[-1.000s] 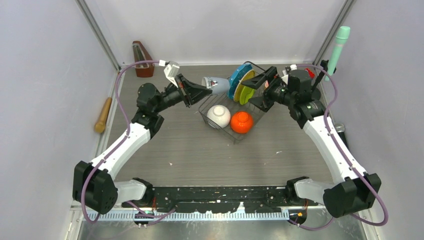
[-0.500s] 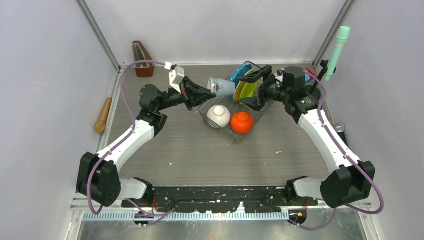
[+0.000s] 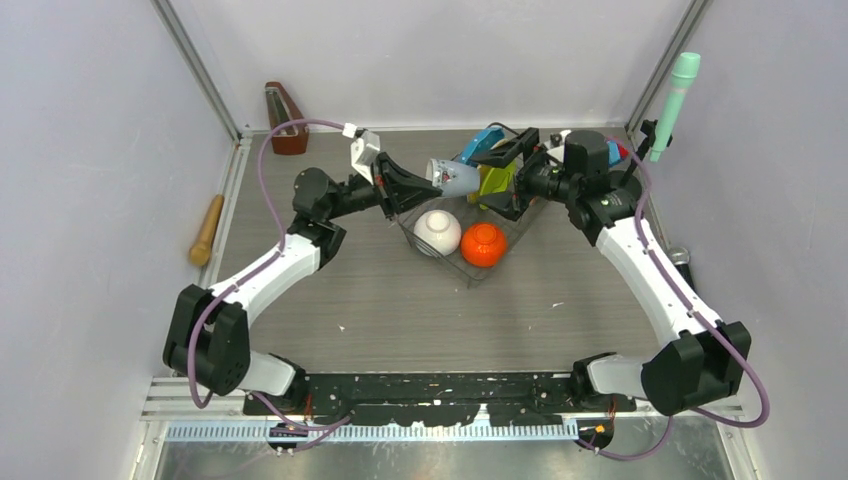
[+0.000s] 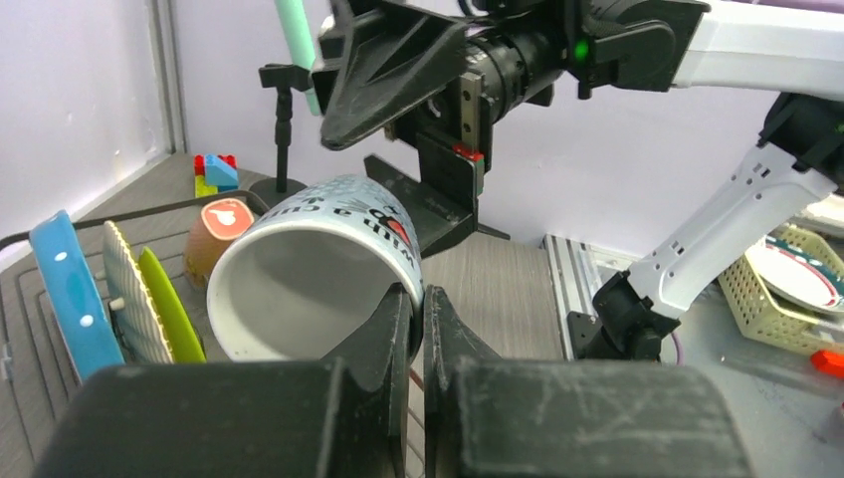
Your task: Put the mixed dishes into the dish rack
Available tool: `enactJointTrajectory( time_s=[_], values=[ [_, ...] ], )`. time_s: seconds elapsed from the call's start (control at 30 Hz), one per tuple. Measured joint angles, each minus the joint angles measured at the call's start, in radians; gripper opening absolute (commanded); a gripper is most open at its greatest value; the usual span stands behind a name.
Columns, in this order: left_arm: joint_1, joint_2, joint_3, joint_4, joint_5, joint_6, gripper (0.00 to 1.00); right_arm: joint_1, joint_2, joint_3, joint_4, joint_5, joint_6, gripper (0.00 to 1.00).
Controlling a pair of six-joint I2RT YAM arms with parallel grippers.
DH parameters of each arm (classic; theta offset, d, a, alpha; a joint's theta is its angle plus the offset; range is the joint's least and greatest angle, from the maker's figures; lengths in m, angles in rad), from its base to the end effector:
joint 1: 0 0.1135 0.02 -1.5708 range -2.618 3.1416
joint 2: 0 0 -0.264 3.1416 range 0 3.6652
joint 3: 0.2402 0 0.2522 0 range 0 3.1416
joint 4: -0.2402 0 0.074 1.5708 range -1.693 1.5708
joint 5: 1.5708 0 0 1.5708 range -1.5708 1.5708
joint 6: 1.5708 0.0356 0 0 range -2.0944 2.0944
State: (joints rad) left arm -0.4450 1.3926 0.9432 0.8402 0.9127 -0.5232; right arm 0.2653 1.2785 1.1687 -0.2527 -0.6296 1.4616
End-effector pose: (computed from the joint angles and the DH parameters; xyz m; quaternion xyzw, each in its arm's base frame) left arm 0.2663 -0.1582 0.3574 0.3464 0.5134 -0.5642 0.5461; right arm 0.2744 0.0963 0.3627 0.2953 0.7457 0.5761 0.1573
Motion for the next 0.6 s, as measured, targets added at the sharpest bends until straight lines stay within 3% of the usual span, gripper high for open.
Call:
enactJointTrajectory(
  time_s=[0.17,0.27,0.43,0.6],
  values=[
    [0.023,0.046,0.017,0.085,-0.048,-0.213,0.00,-0.036,-0.031,0.061,-0.115,0.097,-0.391,0.98],
    [0.063,0.090,0.068,0.098,-0.056,-0.412,0.00,-0.045,-0.109,0.016,-0.083,0.127,-0.581,0.99],
    [0.120,0.157,0.206,0.082,-0.014,-0.715,0.00,-0.045,-0.269,-0.116,0.085,0.075,-0.781,1.00],
    [0.126,0.196,0.290,0.095,0.073,-0.948,0.00,-0.045,-0.211,-0.090,0.258,-0.085,-0.835,1.00]
  ],
)
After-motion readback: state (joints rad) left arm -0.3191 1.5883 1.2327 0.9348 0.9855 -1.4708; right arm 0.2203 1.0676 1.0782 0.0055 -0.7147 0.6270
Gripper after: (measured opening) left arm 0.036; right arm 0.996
